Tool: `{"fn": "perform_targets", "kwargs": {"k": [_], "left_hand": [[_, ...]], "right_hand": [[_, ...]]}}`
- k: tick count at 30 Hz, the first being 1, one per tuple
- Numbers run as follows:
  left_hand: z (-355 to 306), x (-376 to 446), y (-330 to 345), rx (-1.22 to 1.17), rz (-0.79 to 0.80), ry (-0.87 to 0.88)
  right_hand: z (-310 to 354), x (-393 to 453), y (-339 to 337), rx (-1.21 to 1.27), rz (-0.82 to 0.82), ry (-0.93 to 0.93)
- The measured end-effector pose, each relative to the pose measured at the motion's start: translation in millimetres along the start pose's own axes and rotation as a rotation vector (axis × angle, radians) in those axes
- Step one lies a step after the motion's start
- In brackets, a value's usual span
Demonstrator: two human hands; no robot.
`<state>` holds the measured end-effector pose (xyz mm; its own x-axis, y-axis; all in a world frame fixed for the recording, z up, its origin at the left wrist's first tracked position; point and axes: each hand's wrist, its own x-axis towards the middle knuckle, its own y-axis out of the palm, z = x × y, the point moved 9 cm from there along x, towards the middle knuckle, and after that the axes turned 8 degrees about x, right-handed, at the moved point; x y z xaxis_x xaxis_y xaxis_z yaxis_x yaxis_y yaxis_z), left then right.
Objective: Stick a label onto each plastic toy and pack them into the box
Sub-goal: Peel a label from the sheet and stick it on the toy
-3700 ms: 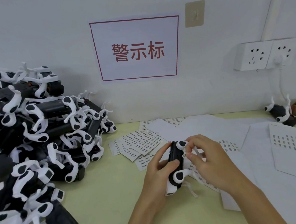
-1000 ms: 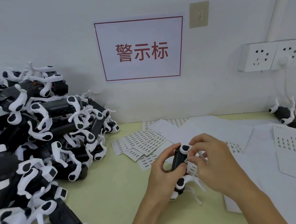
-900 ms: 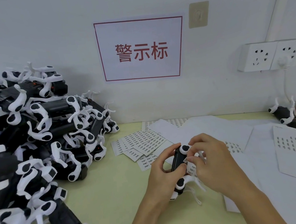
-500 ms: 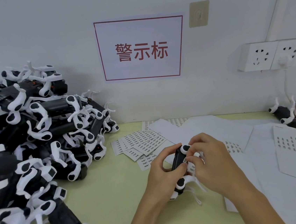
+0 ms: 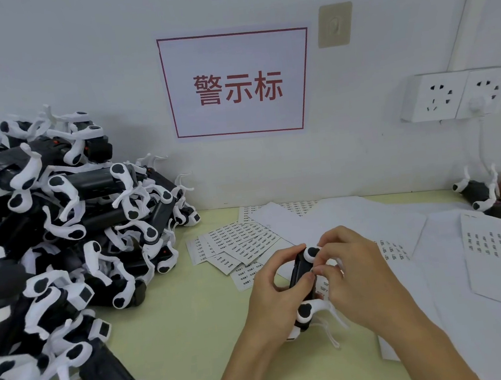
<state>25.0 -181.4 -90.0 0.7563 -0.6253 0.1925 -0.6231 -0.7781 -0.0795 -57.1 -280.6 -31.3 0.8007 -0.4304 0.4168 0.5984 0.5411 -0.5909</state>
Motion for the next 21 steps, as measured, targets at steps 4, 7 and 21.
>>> {"fn": "perform_targets", "kwargs": {"k": [4,7,21], "left_hand": [[0.2,1.1,-0.5,-0.001,-0.006,0.005],[0.3,1.0,-0.5,-0.012,-0.008,0.008],[-2.3,1.3,-2.7,0.023,-0.022,0.029]], "right_hand": [[-1.5,-0.7,-1.0,0.003,-0.019,0.006],[-2.3,-1.7,-0.9,-0.004,-0.03,0.014],[5.2,-5.1,-9.6,-0.255,-0.098,0.091]]}}
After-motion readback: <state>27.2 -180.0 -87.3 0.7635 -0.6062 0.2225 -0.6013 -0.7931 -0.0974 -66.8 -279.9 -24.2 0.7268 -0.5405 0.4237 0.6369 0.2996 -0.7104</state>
